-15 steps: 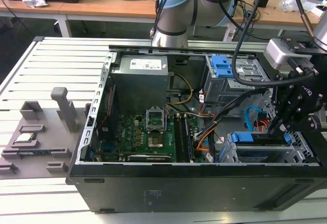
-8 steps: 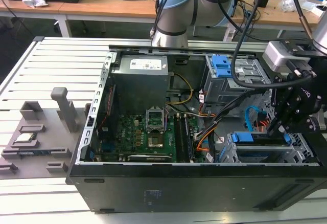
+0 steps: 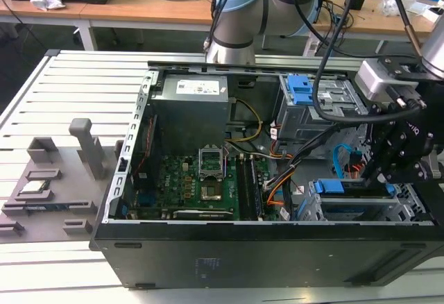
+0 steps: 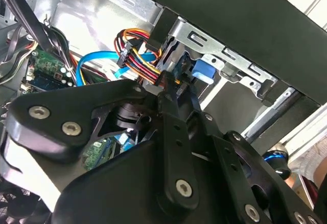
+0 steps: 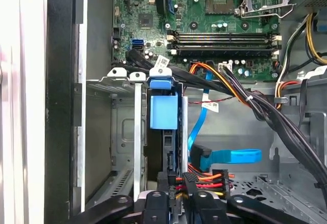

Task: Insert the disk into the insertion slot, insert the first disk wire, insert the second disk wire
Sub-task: 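Insert the first disk wire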

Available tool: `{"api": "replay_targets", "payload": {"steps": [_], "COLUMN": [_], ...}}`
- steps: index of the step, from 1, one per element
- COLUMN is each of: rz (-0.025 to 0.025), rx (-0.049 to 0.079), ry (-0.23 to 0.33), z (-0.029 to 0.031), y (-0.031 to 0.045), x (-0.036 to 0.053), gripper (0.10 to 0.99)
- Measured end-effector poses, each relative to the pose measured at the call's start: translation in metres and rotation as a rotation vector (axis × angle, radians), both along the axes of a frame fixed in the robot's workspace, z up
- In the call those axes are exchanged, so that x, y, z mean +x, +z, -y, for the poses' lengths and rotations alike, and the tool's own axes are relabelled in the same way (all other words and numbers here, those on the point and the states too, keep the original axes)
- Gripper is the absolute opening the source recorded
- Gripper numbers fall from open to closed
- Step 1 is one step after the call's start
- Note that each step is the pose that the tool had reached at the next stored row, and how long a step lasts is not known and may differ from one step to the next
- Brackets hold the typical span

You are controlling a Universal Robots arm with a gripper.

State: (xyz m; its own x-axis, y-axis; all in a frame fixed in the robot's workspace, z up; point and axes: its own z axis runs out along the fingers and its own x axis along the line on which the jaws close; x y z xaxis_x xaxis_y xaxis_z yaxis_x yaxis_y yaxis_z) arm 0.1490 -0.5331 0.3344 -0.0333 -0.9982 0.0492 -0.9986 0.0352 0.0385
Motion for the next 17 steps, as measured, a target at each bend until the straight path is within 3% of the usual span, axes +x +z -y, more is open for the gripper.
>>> {"api": "replay_targets", "payload": {"steps": [3, 8, 10, 11, 17], "rz": [0.0000, 0.0000, 0.0000, 0.0000, 0.0000], "rx": [0.000, 0.000, 0.000, 0.000, 0.000], "ry": [0.000, 0.000, 0.000, 0.000, 0.000], "z": [-0.0005, -0.0101, -0.0136, -0.0141, -0.0141], "y": [0.0109, 0.0289, 0.0377, 0.0409, 0.0425], "x": [0.0000, 0.0000, 0.0000, 0.0000, 0.0000], "gripper": [0.243, 0.227, 0.106, 0.106, 0.106]}}
